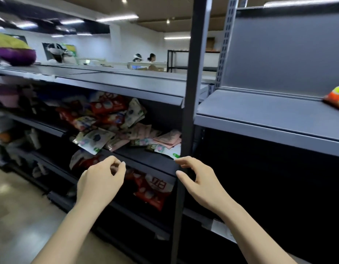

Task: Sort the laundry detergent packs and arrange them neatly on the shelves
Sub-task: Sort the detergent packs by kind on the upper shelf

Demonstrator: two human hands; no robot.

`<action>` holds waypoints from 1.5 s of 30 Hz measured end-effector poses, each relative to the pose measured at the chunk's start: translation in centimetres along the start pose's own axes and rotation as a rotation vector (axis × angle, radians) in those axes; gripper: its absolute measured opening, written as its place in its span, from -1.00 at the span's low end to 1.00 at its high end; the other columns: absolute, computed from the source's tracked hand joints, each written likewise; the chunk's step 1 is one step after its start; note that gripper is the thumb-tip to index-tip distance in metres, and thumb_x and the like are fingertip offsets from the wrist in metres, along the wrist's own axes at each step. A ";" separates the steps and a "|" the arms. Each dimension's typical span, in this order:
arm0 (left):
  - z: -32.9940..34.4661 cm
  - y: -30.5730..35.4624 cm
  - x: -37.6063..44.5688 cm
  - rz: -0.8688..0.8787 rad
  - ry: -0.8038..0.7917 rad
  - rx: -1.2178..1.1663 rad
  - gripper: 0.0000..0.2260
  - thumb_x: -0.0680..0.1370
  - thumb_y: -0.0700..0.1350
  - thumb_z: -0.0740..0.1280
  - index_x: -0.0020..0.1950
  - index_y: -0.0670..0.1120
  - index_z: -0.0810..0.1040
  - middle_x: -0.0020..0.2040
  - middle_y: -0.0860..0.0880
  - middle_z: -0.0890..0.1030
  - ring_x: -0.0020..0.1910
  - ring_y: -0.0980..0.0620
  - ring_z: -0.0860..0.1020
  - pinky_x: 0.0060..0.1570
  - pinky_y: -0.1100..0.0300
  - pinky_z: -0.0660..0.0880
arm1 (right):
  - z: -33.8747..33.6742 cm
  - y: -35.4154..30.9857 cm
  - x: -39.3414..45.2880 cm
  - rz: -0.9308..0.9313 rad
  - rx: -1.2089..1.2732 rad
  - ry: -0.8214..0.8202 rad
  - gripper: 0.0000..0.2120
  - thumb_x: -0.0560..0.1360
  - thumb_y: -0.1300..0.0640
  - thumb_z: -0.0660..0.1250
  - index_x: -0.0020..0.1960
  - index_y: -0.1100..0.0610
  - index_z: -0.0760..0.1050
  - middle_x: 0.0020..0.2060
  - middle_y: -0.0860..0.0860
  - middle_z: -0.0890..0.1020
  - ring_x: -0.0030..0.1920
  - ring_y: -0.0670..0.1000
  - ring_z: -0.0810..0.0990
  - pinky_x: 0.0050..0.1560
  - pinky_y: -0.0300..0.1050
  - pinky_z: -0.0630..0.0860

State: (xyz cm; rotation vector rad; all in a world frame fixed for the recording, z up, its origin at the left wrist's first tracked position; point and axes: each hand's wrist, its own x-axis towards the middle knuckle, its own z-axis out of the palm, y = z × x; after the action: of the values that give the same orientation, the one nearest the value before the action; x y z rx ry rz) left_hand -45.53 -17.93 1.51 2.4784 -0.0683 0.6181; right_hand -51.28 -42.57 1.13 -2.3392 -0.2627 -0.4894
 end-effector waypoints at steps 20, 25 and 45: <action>3.4 -17.9 21.6 -0.102 -0.086 0.140 -0.86 0.55 0.12 0.16 -0.01 0.17 0.49 -0.20 0.20 0.56 -0.17 0.04 0.55 -0.23 0.20 0.46 | 16.6 2.3 21.5 0.113 0.015 -0.062 -0.73 0.56 -0.01 0.23 0.25 -0.08 0.45 0.14 -0.19 0.55 0.15 -0.19 0.48 0.05 -0.30 0.37; 4.7 -20.3 26.3 -0.067 -0.123 0.161 -0.82 0.56 0.14 0.15 -0.01 0.12 0.49 -0.16 0.09 0.59 -0.20 -0.01 0.53 -0.34 0.20 0.40 | 18.7 2.4 25.3 0.169 0.003 -0.063 -0.74 0.55 -0.06 0.21 0.23 -0.14 0.44 0.13 -0.21 0.55 0.17 -0.15 0.50 0.04 -0.23 0.38; 15.4 -29.3 44.2 0.431 -0.901 0.180 -0.60 0.41 0.09 0.25 0.17 -0.08 0.52 0.15 -0.10 0.55 0.09 -0.07 0.51 -0.02 0.20 0.45 | 33.1 2.1 35.2 0.794 -0.105 -0.009 -0.44 0.40 -0.28 0.34 0.30 -0.05 0.42 0.15 -0.12 0.52 0.12 -0.04 0.51 -0.03 -0.21 0.47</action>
State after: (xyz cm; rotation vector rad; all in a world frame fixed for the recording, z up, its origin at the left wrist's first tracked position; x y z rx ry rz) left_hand 5.61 1.81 -5.43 2.7309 -0.9350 -0.3995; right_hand -9.72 -19.46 -7.52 -2.3076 0.6840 -0.0947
